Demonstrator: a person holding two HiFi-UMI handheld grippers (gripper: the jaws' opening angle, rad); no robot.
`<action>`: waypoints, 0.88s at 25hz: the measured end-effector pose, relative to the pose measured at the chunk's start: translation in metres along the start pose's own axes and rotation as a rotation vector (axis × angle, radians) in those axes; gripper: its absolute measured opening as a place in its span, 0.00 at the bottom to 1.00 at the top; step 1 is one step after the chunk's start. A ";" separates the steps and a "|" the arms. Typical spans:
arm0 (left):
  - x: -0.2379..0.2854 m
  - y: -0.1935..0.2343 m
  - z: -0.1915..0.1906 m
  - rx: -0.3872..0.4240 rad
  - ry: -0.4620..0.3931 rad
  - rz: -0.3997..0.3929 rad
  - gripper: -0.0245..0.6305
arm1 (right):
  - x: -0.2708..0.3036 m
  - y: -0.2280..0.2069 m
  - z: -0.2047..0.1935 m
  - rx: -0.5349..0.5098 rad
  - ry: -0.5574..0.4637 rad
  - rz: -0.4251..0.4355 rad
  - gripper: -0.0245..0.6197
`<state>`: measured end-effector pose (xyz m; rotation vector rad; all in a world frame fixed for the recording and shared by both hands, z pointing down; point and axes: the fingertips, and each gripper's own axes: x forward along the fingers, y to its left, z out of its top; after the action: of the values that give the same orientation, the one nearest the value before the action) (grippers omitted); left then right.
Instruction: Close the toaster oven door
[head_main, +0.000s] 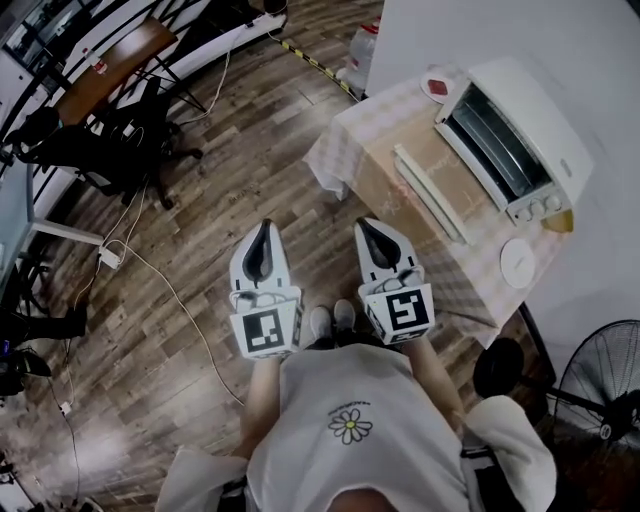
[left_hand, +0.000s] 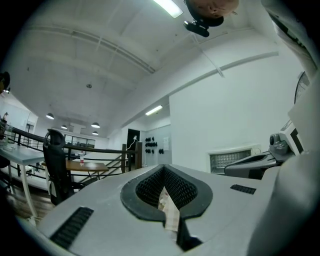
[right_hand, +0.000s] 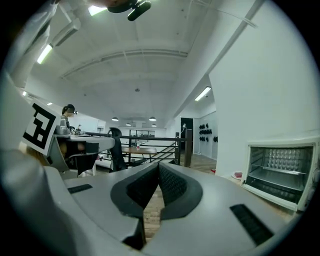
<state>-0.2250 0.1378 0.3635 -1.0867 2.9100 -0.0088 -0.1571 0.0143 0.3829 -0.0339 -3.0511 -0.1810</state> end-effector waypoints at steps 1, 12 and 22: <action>0.003 -0.004 0.001 -0.010 -0.003 -0.005 0.06 | -0.001 -0.005 0.001 0.000 -0.006 -0.006 0.05; 0.056 -0.081 0.004 -0.032 -0.029 -0.180 0.06 | -0.022 -0.083 -0.005 0.031 -0.053 -0.151 0.05; 0.138 -0.170 0.017 -0.020 -0.094 -0.490 0.06 | -0.072 -0.170 -0.032 0.114 -0.003 -0.541 0.05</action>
<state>-0.2171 -0.0813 0.3450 -1.7176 2.4931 0.0559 -0.0874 -0.1594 0.3880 0.7986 -2.9886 -0.0371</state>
